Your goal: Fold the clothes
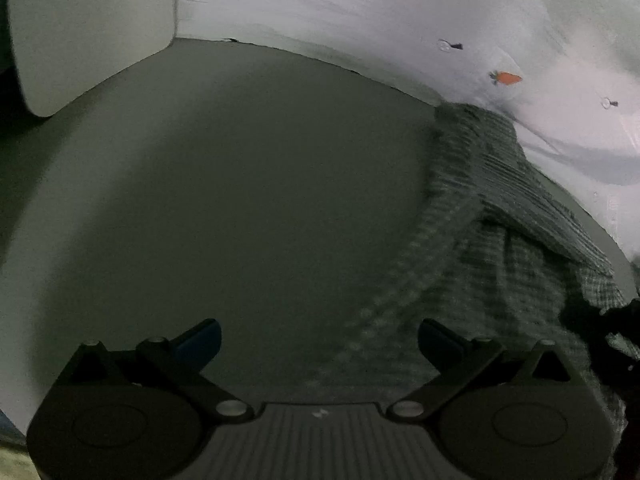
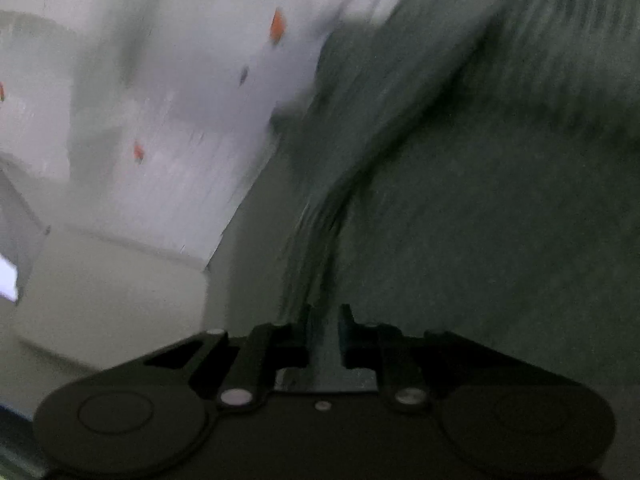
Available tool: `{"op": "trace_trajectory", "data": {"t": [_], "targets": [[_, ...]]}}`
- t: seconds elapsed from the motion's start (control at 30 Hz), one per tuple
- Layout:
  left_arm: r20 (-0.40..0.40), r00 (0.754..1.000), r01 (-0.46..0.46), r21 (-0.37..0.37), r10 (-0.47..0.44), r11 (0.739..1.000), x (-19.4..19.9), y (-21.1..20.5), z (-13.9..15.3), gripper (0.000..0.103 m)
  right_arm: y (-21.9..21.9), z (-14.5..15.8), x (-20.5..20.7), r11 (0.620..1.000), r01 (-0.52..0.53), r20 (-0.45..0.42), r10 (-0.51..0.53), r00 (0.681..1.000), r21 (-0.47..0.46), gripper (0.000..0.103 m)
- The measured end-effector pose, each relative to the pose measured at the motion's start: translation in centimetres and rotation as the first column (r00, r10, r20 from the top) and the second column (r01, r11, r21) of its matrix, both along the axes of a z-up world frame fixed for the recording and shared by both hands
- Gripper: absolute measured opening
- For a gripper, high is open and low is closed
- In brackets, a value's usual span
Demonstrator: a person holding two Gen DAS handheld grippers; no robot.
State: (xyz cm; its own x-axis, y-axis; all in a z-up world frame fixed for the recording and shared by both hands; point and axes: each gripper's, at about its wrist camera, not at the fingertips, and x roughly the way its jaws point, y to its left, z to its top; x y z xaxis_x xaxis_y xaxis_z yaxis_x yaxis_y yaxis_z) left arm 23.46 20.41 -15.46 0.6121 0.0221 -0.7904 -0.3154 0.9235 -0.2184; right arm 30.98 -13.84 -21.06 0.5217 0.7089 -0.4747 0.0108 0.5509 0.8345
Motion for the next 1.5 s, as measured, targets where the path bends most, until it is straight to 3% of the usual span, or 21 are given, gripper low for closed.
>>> {"op": "trace_trajectory", "data": {"t": [0.13,0.27,0.57,0.63,0.67,0.7,0.77,0.97,1.2,1.5], "targets": [[-0.009,0.999,0.039,0.034,-0.038,0.999,-1.2,3.4,0.4,0.103,6.4,-0.7,-3.0,0.995,-0.095,-0.039,0.095,0.995,0.014,0.015],[-0.018,0.997,0.079,0.066,-0.078,0.995,-2.3,6.5,0.7,0.103,11.3,-1.5,-4.5,0.988,-0.142,-0.081,0.136,0.987,-0.067,0.016],[-0.04,0.993,0.111,0.031,-0.11,0.993,-3.3,9.2,-0.4,0.103,13.8,-1.8,-7.0,0.984,-0.116,-0.124,0.099,0.987,-0.133,0.025],[-0.034,0.992,0.123,0.028,-0.122,0.992,-3.4,9.2,-0.4,0.103,14.6,-1.8,-6.9,0.984,-0.133,-0.111,0.12,0.987,-0.118,0.022],[-0.032,0.991,0.129,0.03,-0.128,0.991,-3.3,9.0,-0.4,0.103,15.0,-1.7,-7.0,0.981,-0.156,-0.094,0.145,0.985,-0.117,0.007],[-0.03,0.991,0.134,0.033,-0.133,0.99,-3.4,8.8,-0.4,0.103,15.5,-1.3,-7.2,0.974,-0.19,-0.067,0.183,0.981,-0.121,0.001],[-0.026,0.99,0.139,0.042,-0.138,0.989,-3.5,8.4,-0.3,0.103,15.8,-0.4,-7.4,0.964,-0.221,-0.012,0.221,0.975,-0.15,0.001],[-0.018,0.992,0.125,0.048,-0.125,0.991,-3.6,6.9,-0.1,0.103,12.8,1.3,-8.1,0.971,-0.217,0.068,0.224,0.972,-0.099,0.0],[-0.014,0.989,0.149,0.037,-0.149,0.988,-3.0,1.6,0.0,0.103,6.9,1.8,-7.5,0.983,-0.164,0.057,0.169,0.984,-0.08,0.0],[-0.043,0.964,0.263,0.013,-0.263,0.965,-2.7,-7.2,-0.8,0.103,-0.5,1.3,-7.0,0.988,-0.097,0.016,0.1,0.995,-0.123,0.0]]}}
